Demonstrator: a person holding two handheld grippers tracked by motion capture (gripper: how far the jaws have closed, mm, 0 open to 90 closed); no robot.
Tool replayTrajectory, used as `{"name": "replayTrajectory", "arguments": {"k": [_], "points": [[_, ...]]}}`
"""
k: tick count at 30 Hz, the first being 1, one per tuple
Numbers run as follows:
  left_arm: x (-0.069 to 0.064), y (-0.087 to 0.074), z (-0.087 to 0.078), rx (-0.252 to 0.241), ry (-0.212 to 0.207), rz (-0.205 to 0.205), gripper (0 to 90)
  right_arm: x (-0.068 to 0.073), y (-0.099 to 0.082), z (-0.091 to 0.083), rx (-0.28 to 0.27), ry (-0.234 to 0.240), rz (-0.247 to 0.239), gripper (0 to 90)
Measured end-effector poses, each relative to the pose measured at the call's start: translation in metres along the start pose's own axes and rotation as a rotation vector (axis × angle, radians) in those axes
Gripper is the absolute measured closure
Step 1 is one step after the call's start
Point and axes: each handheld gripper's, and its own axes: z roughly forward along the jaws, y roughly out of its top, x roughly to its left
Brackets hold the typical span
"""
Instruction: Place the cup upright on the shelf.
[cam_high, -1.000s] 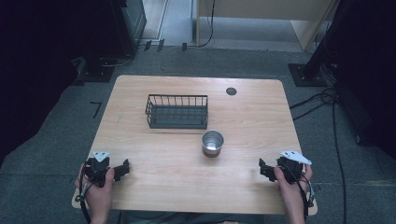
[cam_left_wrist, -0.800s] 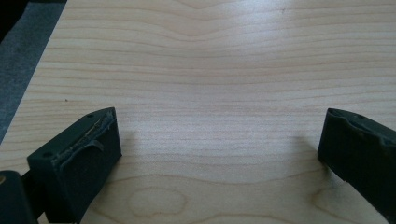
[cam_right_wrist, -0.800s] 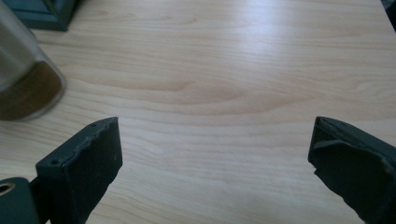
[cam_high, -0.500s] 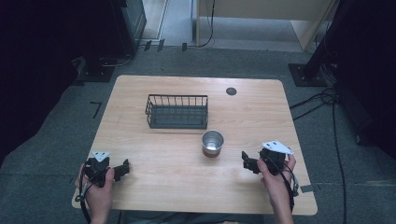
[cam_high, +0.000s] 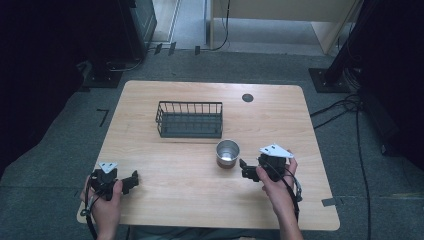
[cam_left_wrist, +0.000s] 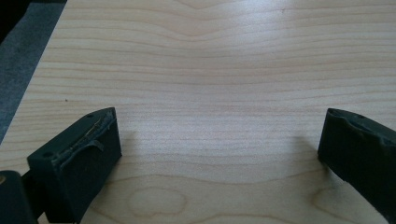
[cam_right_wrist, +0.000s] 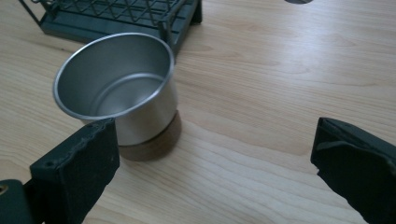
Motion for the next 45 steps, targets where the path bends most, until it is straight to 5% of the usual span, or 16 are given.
{"name": "replayTrajectory", "arguments": {"k": [24, 34, 45], "points": [[0.000, 0.000, 0.000, 0.000, 0.000, 0.000, 0.0, 0.046, 0.017, 0.036, 0.014, 0.077, -0.035, 0.0], [0.000, 0.000, 0.000, 0.000, 0.000, 0.000, 0.0, 0.057, 0.016, 0.059, 0.060, 0.030, -0.046, 0.5], [0.000, 0.000, 0.000, 0.000, 0.000, 0.000, 0.0, 0.062, 0.012, 0.073, 0.075, -0.019, -0.047, 12.1]]}}
